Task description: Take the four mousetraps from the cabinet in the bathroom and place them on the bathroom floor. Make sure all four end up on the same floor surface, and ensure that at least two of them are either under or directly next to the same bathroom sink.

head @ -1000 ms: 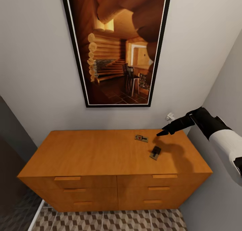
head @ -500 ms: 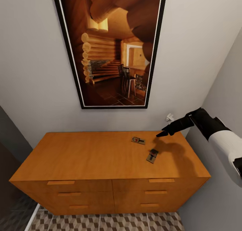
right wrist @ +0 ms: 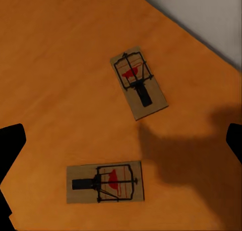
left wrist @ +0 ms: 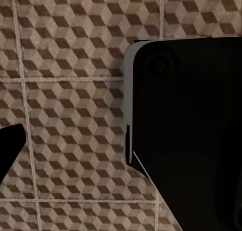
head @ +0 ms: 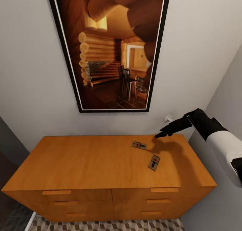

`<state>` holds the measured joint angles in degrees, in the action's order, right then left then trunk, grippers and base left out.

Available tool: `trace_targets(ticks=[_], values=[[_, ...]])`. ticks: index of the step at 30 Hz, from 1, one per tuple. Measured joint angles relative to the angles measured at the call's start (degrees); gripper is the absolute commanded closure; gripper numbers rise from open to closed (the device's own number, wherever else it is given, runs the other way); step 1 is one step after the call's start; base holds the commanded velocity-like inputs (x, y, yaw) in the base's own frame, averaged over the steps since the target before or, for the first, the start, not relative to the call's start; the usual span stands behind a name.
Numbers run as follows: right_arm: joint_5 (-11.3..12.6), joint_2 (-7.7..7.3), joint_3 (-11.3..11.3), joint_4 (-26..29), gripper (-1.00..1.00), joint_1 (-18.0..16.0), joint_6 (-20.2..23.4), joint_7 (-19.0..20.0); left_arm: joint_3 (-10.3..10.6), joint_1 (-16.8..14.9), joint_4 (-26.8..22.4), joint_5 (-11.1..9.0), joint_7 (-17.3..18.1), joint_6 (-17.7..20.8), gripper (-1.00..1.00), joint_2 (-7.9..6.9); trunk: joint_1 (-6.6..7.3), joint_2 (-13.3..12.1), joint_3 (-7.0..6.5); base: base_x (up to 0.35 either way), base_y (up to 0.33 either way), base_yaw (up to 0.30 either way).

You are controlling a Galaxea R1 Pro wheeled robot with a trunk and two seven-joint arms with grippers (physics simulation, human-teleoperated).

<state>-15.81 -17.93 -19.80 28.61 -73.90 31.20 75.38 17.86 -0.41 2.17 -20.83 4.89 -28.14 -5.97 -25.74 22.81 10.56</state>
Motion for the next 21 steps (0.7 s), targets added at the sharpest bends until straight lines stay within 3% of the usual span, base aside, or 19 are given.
trace_targets(ticks=[5, 13, 21], values=[[0.0, 0.38, 0.0, 0.0, -1.0, 0.7, 0.0, -0.2, 0.0, 0.0, 0.0, 0.0, 0.0, 0.0, -1.0, -0.02, -0.01, 0.0, 0.0, 0.016, 0.0, 0.0], [0.1, 0.95, 0.0, 0.0, -1.0, 1.8, -0.8, -4.3, 0.0, 0.0, 0.0, 0.0, 0.0, 0.0, -1.0, 0.0, -0.01, 0.0, 0.0, 0.002, 0.0, 0.0], [0.2, 2.06, 0.1, -1.9, -1.0, 1.9, -2.4, -4.9, 0.0, 0.0, 0.0, 0.0, 0.0, 0.0, -1.0, 0.0, -0.01, 0.0, 0.0, 0.0, 0.0, 0.0]])
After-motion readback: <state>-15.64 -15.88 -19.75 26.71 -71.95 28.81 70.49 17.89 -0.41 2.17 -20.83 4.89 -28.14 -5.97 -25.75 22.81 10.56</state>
